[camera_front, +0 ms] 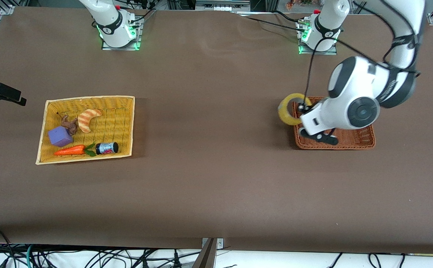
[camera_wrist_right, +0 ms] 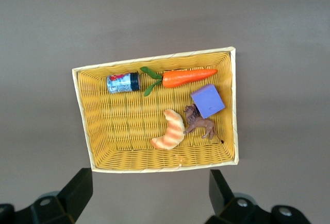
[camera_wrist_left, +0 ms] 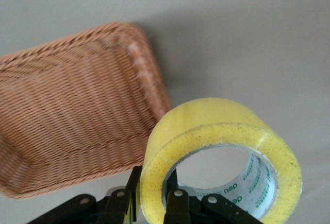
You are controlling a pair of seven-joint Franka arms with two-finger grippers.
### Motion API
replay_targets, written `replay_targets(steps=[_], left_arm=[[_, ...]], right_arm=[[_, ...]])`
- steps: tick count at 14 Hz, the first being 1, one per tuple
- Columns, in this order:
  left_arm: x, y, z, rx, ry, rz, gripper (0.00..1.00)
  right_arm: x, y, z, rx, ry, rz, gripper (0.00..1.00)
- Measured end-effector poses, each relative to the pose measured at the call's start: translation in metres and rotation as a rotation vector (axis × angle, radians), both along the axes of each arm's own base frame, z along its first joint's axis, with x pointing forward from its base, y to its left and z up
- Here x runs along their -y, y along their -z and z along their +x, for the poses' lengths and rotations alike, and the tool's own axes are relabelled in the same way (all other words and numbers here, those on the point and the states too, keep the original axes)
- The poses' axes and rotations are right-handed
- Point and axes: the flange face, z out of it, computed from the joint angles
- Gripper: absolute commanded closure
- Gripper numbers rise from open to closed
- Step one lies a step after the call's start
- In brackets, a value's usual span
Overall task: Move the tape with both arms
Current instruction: 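Carry the tape with the left gripper over the wicker basket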
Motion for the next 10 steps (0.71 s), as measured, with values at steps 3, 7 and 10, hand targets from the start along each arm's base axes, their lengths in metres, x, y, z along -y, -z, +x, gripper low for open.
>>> replay_targets(steps=[3,7,10], left_arm=[[-0.075,0.002,-0.009,0.009,0.055,-0.019,1.00],[-0.135,0.072,-0.019,0.080,0.080,-0.063,1.00],[-0.129,0.109,-0.027,0.071,0.095,-0.066,1.00]], right_arm=[[0.000,0.000,0.000,0.000,0.000,0.000,0.00],[-0.001,0.000,0.000,0.000,-0.001,0.000,0.00],[-0.001,0.000,0.000,0.000,-0.002,0.000,0.00]])
